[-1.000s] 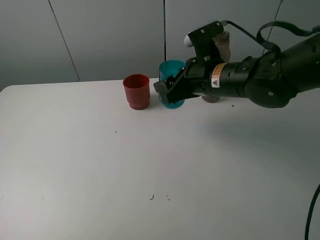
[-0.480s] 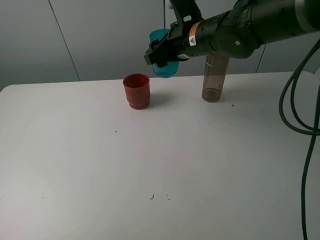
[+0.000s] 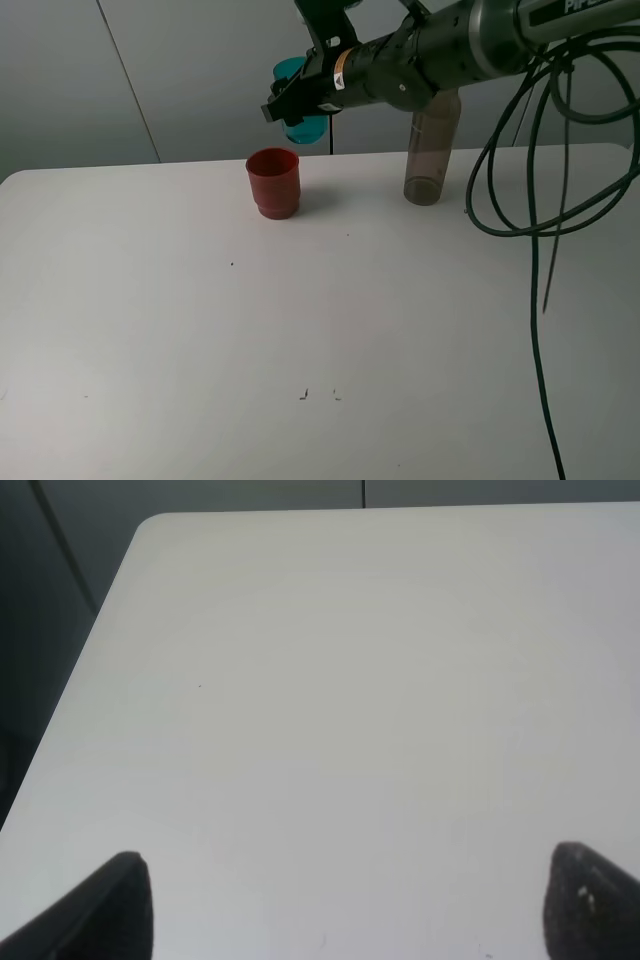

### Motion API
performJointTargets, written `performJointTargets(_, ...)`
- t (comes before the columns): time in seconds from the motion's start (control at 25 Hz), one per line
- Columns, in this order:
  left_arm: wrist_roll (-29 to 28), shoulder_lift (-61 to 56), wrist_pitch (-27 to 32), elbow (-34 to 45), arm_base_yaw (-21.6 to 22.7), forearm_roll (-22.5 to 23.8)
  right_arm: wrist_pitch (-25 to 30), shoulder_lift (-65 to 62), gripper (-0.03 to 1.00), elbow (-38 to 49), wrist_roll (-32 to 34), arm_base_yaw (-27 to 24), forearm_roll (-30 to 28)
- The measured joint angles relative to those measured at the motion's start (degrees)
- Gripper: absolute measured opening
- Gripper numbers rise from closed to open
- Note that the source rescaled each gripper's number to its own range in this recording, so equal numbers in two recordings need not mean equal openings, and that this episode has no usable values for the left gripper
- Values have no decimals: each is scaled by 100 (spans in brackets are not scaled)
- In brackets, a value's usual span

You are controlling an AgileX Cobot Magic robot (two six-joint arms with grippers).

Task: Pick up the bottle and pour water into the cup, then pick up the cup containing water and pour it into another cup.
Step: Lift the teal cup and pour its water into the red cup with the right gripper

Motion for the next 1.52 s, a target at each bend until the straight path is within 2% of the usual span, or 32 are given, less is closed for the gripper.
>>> performJointTargets(0.44,0,0,0,0,0,0,196,630,16,-727,0,-217,-67)
performJointTargets(0.92,0,0,0,0,0,0,249,787,16,-885,-11,-287,-945)
performJointTargets(1.28,0,0,0,0,0,0,201,993,16,-1138,-11,-287,-1090)
performJointTargets(1.52,0,0,0,0,0,0,128,1005,16,-1138,-164,-287,-1394)
